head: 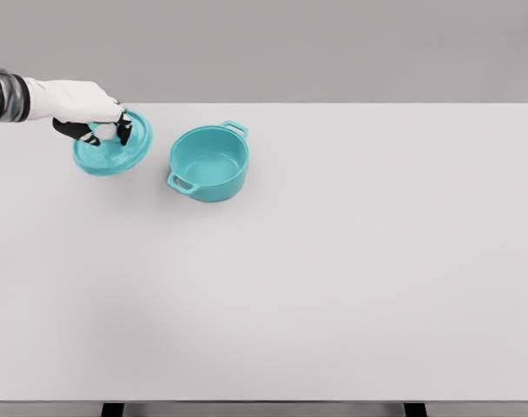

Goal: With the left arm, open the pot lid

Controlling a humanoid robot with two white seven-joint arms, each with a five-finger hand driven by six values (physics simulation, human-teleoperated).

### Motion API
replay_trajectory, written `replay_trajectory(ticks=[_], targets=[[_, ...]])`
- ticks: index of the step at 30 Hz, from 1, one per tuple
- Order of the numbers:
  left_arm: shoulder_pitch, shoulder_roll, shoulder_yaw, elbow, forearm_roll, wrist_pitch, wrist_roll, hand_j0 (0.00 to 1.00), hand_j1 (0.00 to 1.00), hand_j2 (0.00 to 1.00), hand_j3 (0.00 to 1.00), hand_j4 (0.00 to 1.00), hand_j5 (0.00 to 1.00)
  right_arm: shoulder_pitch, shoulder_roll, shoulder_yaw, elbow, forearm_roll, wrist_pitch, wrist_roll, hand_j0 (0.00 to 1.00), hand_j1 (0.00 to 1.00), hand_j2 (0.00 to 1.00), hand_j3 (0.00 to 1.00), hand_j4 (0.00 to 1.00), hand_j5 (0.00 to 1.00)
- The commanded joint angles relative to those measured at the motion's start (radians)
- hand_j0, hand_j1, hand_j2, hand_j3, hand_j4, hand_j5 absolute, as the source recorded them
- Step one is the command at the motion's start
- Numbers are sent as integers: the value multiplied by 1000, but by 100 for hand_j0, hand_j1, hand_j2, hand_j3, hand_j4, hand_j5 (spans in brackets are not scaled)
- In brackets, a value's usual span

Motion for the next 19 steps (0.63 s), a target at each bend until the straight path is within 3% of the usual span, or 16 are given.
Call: replay_trajectory(ticks=[1,3,4,10,12,14,15,16,19], targets=[[0,9,0,0,5,3,1,69,69,69,69,69,69,0,0,0,0,0,0,0,100,100,100,100,100,100],[5,6,0,2,6,3,1,85,85,85,85,85,85,0,0,0,0,0,0,0,100,100,100,100,100,100],[6,6,0,3,6,3,1,99,99,99,99,99,99,0,0,0,0,0,0,0,100,100,100,100,100,100],[6,11,5,5,15,3,1,100,100,100,100,100,100,0,0,0,0,0,0,0,100,100,100,100,100,100],[14,23,3,46,44,3,1,100,100,100,100,100,100,0,0,0,0,0,0,0,100,100,100,100,100,100],[21,52,5,180,228,3,1,100,100,100,100,100,100,0,0,0,0,0,0,0,100,100,100,100,100,100],[37,52,5,220,276,3,1,100,100,100,100,100,100,0,0,0,0,0,0,0,100,100,100,100,100,100],[38,52,5,255,290,3,1,100,100,100,100,100,100,0,0,0,0,0,0,0,100,100,100,100,100,100],[38,54,5,260,291,3,1,100,100,100,100,100,100,0,0,0,0,0,0,0,100,100,100,100,100,100]])
